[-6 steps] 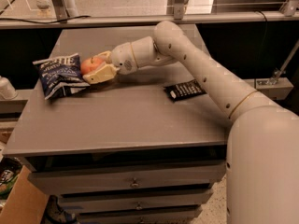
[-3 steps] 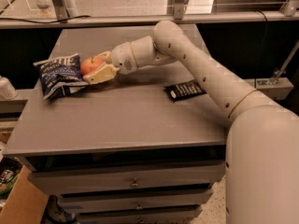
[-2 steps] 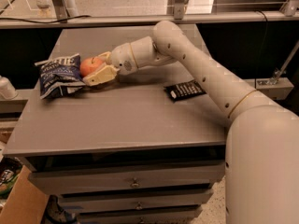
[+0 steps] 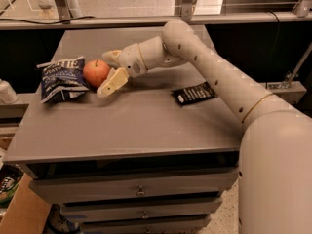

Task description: Move apple near blue chip bag

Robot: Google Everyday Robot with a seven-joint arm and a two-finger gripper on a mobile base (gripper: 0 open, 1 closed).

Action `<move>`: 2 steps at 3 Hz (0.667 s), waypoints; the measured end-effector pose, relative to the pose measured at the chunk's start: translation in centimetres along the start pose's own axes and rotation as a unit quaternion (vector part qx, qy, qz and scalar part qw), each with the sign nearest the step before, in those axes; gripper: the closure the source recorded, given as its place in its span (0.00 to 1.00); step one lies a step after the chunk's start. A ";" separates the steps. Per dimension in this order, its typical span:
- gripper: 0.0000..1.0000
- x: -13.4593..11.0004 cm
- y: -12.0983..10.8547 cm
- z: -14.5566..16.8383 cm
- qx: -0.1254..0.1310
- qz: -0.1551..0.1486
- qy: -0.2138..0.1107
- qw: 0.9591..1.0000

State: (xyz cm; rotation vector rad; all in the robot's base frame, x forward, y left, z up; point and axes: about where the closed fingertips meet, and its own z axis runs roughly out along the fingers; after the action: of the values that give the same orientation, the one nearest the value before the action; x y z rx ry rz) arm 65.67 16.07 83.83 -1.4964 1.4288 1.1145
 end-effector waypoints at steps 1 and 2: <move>0.00 0.2 -0.6 -2.4 0.034 -0.002 0.004 0.999; 0.00 0.2 -1.8 -7.8 0.103 -0.005 0.010 0.995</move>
Offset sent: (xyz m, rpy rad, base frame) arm 0.0484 -0.1558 0.0508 -0.0421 -0.1536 -0.3934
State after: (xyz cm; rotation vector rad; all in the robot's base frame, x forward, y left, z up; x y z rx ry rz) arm 68.09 8.84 86.09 -1.3697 1.5008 0.9174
